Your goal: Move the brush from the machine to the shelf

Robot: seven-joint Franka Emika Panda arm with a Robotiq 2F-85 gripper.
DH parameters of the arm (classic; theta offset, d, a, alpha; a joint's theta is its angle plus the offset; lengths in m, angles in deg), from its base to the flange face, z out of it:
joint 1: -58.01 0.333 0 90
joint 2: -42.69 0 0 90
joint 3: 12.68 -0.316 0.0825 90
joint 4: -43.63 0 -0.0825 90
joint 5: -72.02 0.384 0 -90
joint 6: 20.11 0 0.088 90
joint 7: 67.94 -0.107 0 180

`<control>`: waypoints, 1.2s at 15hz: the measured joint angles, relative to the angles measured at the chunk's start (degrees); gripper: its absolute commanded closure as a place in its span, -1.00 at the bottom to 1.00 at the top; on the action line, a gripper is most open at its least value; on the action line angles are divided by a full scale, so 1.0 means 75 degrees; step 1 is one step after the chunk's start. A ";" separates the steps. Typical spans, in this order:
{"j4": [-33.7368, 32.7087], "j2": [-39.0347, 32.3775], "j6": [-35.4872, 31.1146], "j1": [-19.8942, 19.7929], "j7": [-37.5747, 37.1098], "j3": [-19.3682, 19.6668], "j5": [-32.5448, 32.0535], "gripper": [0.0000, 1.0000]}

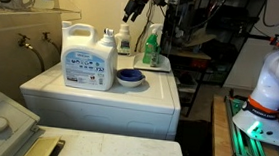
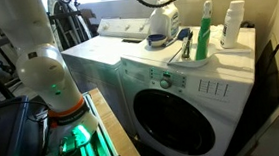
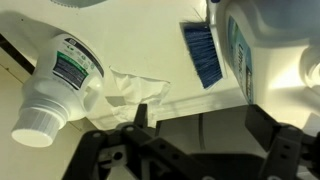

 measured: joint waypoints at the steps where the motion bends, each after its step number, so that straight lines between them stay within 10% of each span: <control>1: -0.0080 -0.0069 0.0011 0.0000 0.0010 0.0001 0.0001 -1.00; 11: -0.2076 -0.2547 0.0144 0.0470 -0.0649 -0.0039 -0.0064 -1.00; 18: -0.4667 -0.4550 0.2116 0.0537 -0.1015 0.0214 -0.0049 -1.00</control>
